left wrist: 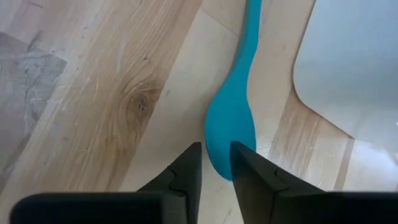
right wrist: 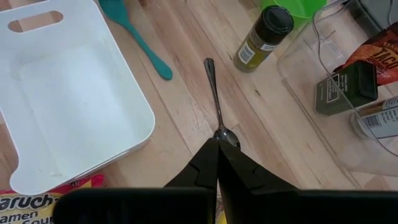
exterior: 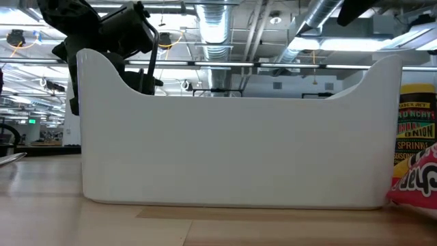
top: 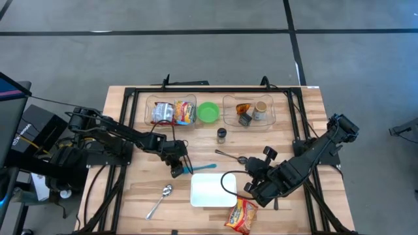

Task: Pick & Place Food Item
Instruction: Put the blue spoon into the white bin

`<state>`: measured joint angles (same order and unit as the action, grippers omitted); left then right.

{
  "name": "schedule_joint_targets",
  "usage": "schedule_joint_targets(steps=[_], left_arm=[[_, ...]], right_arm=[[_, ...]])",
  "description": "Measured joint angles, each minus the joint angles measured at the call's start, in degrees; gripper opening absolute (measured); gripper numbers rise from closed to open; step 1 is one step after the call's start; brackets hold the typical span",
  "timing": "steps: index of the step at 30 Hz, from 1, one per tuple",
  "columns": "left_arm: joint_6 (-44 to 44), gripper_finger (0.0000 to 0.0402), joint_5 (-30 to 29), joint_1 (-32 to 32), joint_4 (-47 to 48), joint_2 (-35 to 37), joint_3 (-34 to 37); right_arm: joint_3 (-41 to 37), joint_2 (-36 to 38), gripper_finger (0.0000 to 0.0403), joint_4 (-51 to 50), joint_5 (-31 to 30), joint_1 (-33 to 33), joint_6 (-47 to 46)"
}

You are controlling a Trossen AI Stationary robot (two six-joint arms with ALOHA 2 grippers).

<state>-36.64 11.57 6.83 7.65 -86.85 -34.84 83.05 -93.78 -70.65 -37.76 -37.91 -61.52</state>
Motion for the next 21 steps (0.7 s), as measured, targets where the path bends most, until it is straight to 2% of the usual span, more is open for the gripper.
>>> schedule_joint_targets(steps=[13, 21], left_arm=[[0.0, 0.0010, 0.0, 0.0, -0.1, 0.0, 0.0], [0.6, 0.0005, -0.2, 0.0, -0.2, 0.0, 0.0]], right_arm=[[0.0, 0.0, 0.0003, 0.0, 0.0, 0.0, 0.0], [0.0, 0.0, 0.0003, 0.0, 0.0, 0.0, 0.1]])
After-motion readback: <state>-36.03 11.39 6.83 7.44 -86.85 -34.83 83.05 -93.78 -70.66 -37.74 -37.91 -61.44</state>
